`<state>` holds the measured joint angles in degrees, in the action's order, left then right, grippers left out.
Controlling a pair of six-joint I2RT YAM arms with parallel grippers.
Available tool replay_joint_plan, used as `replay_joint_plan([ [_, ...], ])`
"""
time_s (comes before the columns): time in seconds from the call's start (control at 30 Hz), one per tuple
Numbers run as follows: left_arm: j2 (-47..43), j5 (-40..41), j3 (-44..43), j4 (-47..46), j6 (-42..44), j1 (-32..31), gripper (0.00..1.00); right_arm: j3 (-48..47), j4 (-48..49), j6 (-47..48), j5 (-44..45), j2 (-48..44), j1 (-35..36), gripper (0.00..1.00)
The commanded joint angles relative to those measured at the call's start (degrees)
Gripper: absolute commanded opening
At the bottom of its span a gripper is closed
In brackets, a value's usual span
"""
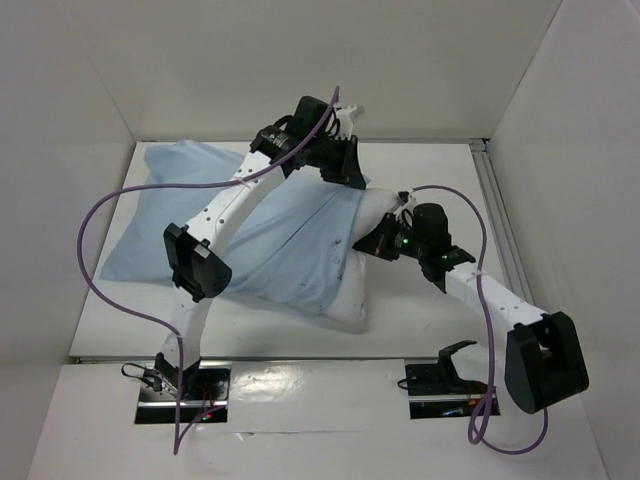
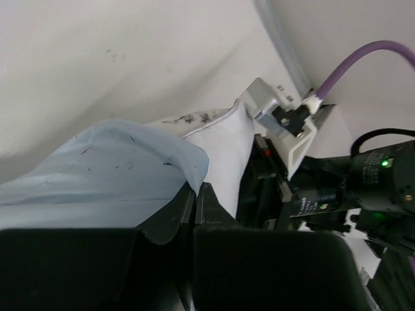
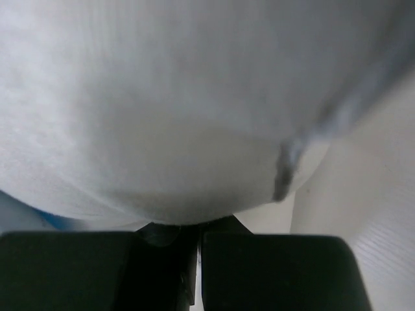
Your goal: Put the pillow into the pillowcase
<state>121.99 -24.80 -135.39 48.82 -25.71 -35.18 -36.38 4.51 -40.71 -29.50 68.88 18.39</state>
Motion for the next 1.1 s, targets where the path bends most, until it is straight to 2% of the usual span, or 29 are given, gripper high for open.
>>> replay_joint_plan([
  [0.0, 1.22, -13.25, -4.35, -10.22, -5.3, -2.7, 0.1, -1.33, 2.77, -0.59, -1.7, -2.88, 1.29, 0.0],
  [0.1, 2.54, -17.47, -4.35, -14.7, -8.99, -4.72, 0.0, 0.96, 8.66, -5.07, -0.39, -2.36, 1.29, 0.0],
  [0.17, 2.55, -21.67, -3.74, -17.86, -11.27, -7.35, 0.0, 0.96, 12.86, -7.27, 2.68, 0.37, 1.82, 0.0],
  [0.23, 2.55, -24.58, -1.82, -24.8, -15.49, -9.28, 0.01, 0.96, 16.3, -10.17, 3.57, 2.47, 1.82, 0.0],
  [0.27, 1.76, -26.08, -1.02, -27.17, -16.81, -9.9, 0.05, 0.35, 17.62, -10.7, 3.57, 4.23, 1.82, 0.0],
  [0.33, 0.01, -28.38, 0.12, -29.83, -17.7, -9.91, 0.19, -1.14, 15.36, -10.19, 4.1, 4.95, 1.12, 0.0],
  [0.37, -0.96, -28.38, 2.13, -29.31, -17.7, -7.39, 0.24, -1.15, 14.22, -10.18, 4.1, 4.95, 0.34, 0.0],
  [0.43, -4.9, -24.0, 6.08, -27.21, -15.08, -4.65, 0.32, 0.42, 13.5, -9.65, 4.62, 2.67, -0.46, 0.0],
  [0.47, -6.4, -21.89, 10.02, -24.67, -13.94, -3.42, 0.4, 1.3, 13.5, -9.65, 4.62, 1.62, -1.42, 0.0],
  [0.5, -7.9, -18.74, 11.97, -23.69, -12.97, -1.67, 0.55, 2.7, 12.63, -9.65, 5.14, -0.13, -2.65, 0.0],
  [0.57, -12.28, -15.04, 15.49, -20.89, -8.76, -1.04, 0.62, 3.24, 11.23, -9.65, 5.15, -1.29, -4.06, 0.0],
  [0.6, -13.7, -11.89, 15.51, -15.47, -7.0, -1.03, 0.67, 3.25, 10.17, -8.78, 4.54, -2.34, -5.63, 0.0],
  [0.63, -15.37, -4.55, 16.55, -12.98, -5.15, -1.82, 0.75, 3.25, 7.38, -8.16, 4.54, -2.35, -6.43, 0.0],
  [0.67, -17.3, -0.82, 17.78, -11.31, -1.92, -1.82, 0.77, 2.46, 5.52, -6.42, 4.54, -3.13, -7.22, 0.0],
  [0.7, -19.58, 2.7, 22.93, -10.42, -0.93, -2.35, 0.8, 1.85, 3.16, -5.1, 4.54, -3.14, -8.27, 0.01],
  [0.73, -24.82, 8.57, 26.29, -10.41, -0.31, -2.35, 0.83, 0.1, -1.83, -3.69, 4.01, -3.66, -10.46, 0.12],
  [0.77, -27.49, 11.32, 29.71, -10.93, 0.74, -2.35, 0.85, -0.7, -4.4, -1.07, 4.01, -4.36, -11.7, 0.51],
  [0.8, -29.77, 14.22, 35.84, -10.94, 0.75, -2.35, 0.85, -1.32, -6.69, 0.09, 4.01, -4.98, -12.84, 0.7],
  [0.83, -31.89, 17.21, 38.95, -10.94, 1.45, -2.35, 0.86, -2.02, -8.89, 1.15, 4.7, -6.73, -15.38, 0.81],
  [0.87, -35.82, 25.5, 41.85, -10.94, 0.67, -2.87, 0.83, -2.03, -12.91, 3.16, 4.71, -7.44, -16.71, 0.9],
  [0.93, -40.23, 37.56, 52.47, -11.98, -0.13, -5.76, 0.8, -3.51, -16.71, 5.1, 4.71, -8.76, -20.22, 0.93],
  [1.03, -45.7, 40.88, 64.0, -13.22, -2.67, -7.7, 0.76, -4.31, -22.96, 8.01, 3.74, -10.08, -22.43, 0.95],
  [1.07, -46.75, 41.49, 70.38, -15.48, -4.15, -9.97, 0.76, -4.31, -25.32, 8.62, 3.22, -11.82, -23.22, 0.95],
])
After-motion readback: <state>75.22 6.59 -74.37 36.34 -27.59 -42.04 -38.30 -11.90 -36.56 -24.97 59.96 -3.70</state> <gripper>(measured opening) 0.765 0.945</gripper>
